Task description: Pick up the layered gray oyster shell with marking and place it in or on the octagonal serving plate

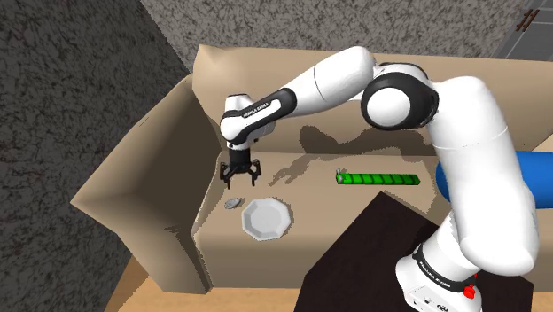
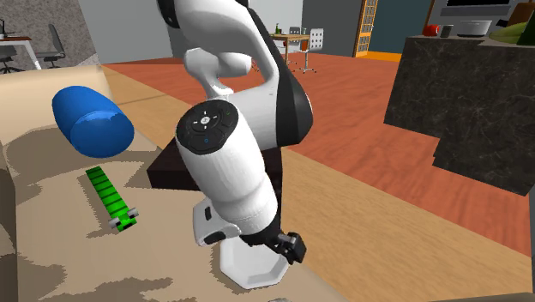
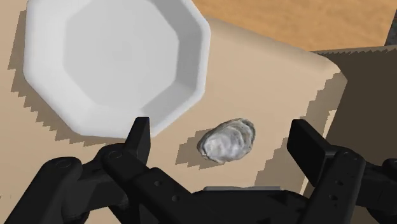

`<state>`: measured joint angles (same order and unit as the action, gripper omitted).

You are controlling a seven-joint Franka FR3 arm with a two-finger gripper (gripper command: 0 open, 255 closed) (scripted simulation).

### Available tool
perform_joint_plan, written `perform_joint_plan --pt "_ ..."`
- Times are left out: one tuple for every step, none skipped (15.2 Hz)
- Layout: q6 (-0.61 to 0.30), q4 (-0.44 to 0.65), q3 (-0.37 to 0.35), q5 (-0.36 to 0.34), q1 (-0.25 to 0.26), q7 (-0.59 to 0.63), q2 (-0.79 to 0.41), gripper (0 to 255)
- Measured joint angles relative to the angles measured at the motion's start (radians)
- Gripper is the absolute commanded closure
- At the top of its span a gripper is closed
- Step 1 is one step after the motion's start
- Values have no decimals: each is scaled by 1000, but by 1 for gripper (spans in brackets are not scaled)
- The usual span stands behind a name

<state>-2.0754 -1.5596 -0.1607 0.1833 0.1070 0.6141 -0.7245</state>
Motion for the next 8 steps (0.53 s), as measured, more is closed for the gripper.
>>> perform_joint_plan --pt "12 46 0 5 3 14 -39 0" --pt "33 121 2 8 8 28 -98 0" --pt "39 178 2 13 14 42 -152 0" --pt "53 231 2 18 19 58 -197 0" --pt "65 275 2 21 21 68 -232 0" --pt "62 287 2 24 23 72 -249 0" --pt "53 286 1 26 25 74 -258 0" --pt "45 287 1 26 27 74 -267 0"
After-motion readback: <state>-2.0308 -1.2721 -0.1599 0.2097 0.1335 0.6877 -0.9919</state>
